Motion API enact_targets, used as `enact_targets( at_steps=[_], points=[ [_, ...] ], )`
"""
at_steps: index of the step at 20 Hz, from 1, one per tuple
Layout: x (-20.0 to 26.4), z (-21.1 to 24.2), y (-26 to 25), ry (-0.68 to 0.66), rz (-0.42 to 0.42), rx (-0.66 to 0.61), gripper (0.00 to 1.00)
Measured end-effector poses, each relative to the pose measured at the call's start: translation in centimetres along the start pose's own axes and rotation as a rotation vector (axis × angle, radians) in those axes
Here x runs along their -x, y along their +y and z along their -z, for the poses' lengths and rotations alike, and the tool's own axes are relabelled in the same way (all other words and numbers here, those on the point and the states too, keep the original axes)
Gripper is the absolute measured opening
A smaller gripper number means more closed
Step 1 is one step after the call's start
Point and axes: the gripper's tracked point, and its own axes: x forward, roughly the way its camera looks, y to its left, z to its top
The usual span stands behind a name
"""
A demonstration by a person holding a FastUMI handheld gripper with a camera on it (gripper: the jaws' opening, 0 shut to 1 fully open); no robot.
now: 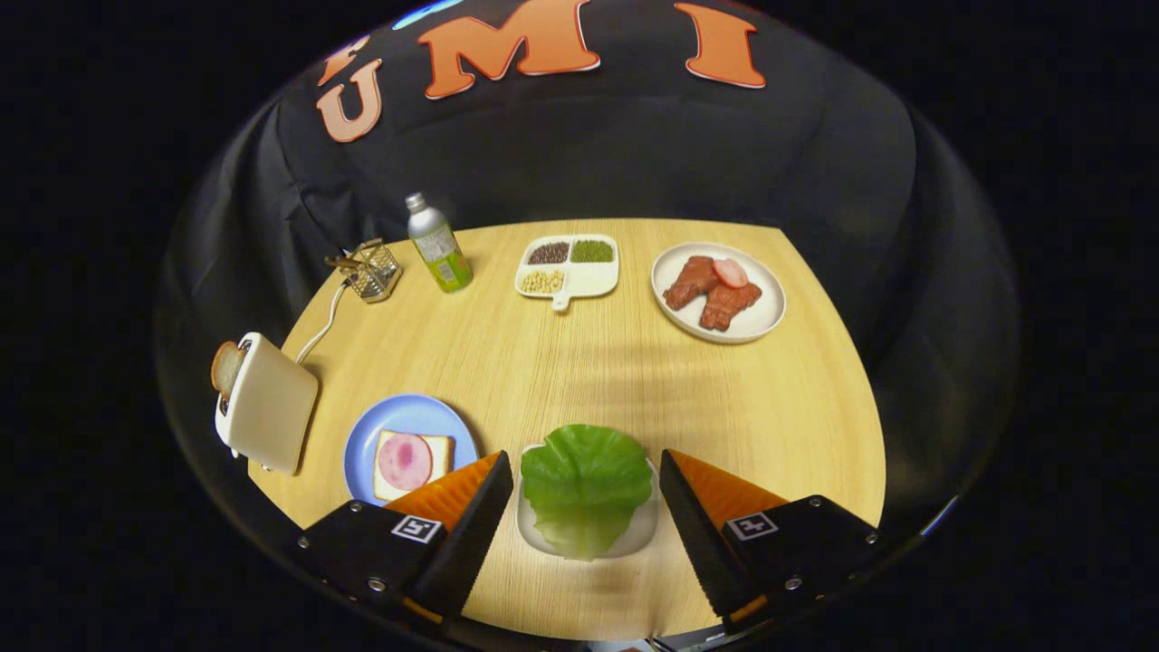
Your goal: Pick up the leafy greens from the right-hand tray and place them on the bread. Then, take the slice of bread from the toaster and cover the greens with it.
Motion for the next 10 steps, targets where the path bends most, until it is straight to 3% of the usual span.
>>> enact_targets(
  at_steps=[10],
  points=[
    [-6.2, 6.3, 0.5, 0.302, 0.002, -0.012, 0.97]
  ],
)
